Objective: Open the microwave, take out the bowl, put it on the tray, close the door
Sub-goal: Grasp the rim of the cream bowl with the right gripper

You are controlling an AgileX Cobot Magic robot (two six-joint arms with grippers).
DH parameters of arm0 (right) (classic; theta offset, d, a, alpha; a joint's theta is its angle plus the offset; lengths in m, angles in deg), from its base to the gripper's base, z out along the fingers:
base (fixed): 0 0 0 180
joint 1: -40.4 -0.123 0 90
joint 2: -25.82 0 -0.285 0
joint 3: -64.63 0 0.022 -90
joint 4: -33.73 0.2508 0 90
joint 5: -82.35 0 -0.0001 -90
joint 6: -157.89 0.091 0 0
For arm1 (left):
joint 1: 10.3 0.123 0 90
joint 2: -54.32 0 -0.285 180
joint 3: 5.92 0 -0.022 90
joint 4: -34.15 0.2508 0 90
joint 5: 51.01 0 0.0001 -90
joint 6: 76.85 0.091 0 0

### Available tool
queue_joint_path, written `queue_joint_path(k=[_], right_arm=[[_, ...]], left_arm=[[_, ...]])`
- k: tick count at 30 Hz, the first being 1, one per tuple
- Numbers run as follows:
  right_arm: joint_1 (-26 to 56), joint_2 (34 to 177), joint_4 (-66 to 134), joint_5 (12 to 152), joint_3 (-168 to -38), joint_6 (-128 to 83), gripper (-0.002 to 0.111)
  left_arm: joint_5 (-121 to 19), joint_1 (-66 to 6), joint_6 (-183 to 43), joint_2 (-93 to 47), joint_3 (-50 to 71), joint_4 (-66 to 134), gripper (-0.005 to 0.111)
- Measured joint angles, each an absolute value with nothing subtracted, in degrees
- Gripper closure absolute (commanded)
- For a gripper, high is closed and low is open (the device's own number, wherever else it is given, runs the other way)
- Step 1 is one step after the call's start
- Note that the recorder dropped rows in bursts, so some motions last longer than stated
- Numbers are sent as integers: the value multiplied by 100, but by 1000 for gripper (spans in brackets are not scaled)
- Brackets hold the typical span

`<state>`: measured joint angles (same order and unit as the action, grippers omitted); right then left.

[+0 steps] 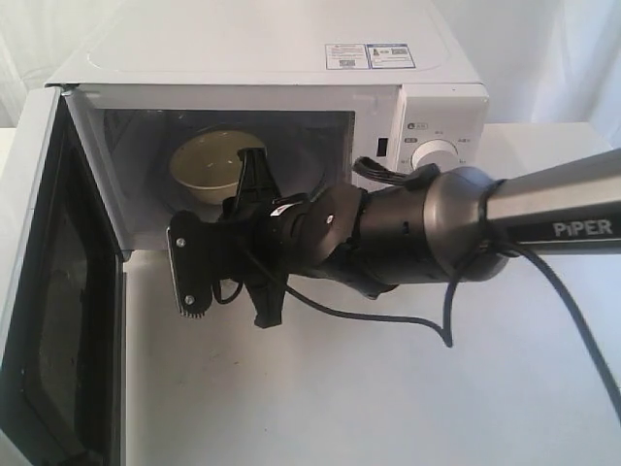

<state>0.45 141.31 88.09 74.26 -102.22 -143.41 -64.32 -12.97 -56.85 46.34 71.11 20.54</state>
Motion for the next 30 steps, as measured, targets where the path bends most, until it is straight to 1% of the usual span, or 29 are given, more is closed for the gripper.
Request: queue_joint_path(k=[2, 7, 8, 16, 30], right_arm=[[45, 14246, 8739, 7216, -10357, -14341, 70], [21, 14492, 8399, 6975, -10718, -14071, 56], [13, 14550, 8358, 6895, -10788, -13978, 55], [-12, 14983, 8271, 6651, -11146, -13697, 55], [-16, 15315, 7462, 5929, -11213, -13186, 55]], left_arm=[[-6432, -1297, -5685, 4634, 7111, 2054, 107], [-6432, -1297, -5685, 4634, 7111, 2054, 107], [-6432, -1297, -5685, 4634, 7111, 2054, 107], [-6432, -1297, -5685, 4634, 7111, 2054, 107], [-6432, -1297, -5685, 4634, 7111, 2054, 107]])
